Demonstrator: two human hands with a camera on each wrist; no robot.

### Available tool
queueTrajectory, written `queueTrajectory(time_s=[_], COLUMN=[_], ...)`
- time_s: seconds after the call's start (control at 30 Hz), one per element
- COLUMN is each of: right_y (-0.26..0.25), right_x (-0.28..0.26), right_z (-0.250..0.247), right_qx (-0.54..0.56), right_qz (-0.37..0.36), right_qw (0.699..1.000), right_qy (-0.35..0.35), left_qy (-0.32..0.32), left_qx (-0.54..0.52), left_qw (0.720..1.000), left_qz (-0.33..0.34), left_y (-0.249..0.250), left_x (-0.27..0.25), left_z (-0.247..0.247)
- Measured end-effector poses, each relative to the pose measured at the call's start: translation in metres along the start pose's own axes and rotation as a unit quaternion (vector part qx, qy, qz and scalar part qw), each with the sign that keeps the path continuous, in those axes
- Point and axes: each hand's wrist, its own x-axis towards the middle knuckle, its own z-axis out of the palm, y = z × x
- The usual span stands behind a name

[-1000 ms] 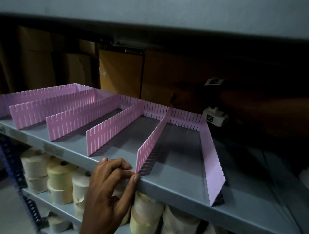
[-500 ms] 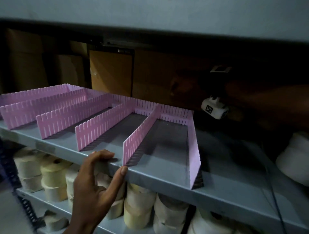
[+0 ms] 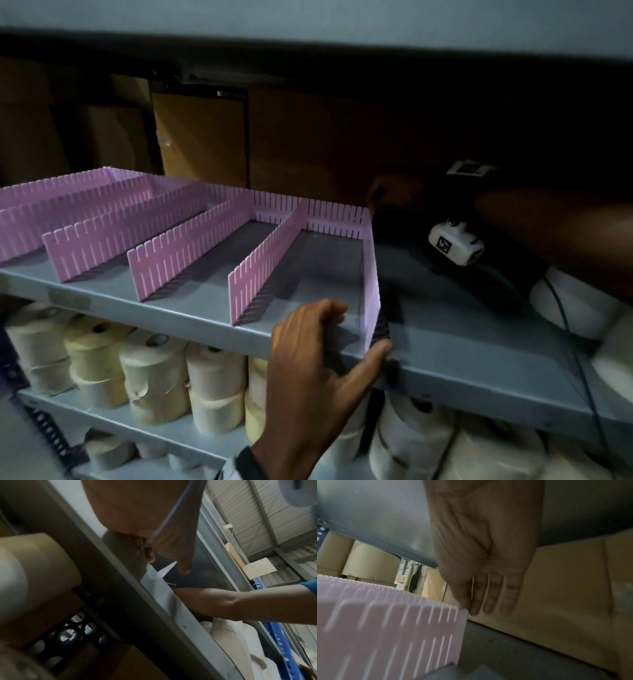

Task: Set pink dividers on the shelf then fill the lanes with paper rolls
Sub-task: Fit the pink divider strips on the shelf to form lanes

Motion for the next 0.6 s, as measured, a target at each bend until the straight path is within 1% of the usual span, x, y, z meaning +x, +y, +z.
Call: queueTrajectory(time_s=[0.1, 0.23, 0.33, 0.47, 0.53, 0.6], right_y=[0.001, 0.001, 0.002, 0.003, 0.005, 0.007], right_x=[-0.005, -0.005, -0.003, -0.005, -0.005, -0.004], right_z=[0.004, 0.003, 0.006, 0.006, 0.004, 0.003], right_qx=[0.035, 0.084, 0.074, 0.061, 0.051, 0.073], right_qz=[0.01, 0.016, 0.013, 0.012, -0.001, -0.006], right_qw=[0.999, 0.996, 0.997, 0.997, 0.999, 0.997], right_qy=[0.006, 0.033, 0.014, 0.034, 0.019, 0.02], left_qy=[-0.008, -0.043, -0.058, -0.057, -0.055, -0.049], left_qx=[0.039, 0.036, 0.039, 0.05, 0.045, 0.041], left_qw=[0.999, 0.996, 0.993, 0.989, 0.988, 0.986], left_qz=[0.026, 0.072, 0.095, 0.124, 0.14, 0.153], left_y=[-0.005, -0.015, -0.02, -0.023, -0.024, -0.026], left_x=[0.0, -0.002, -0.004, -0.005, -0.006, -0.006], left_z=[0.002, -0.003, -0.007, -0.006, -0.006, -0.005])
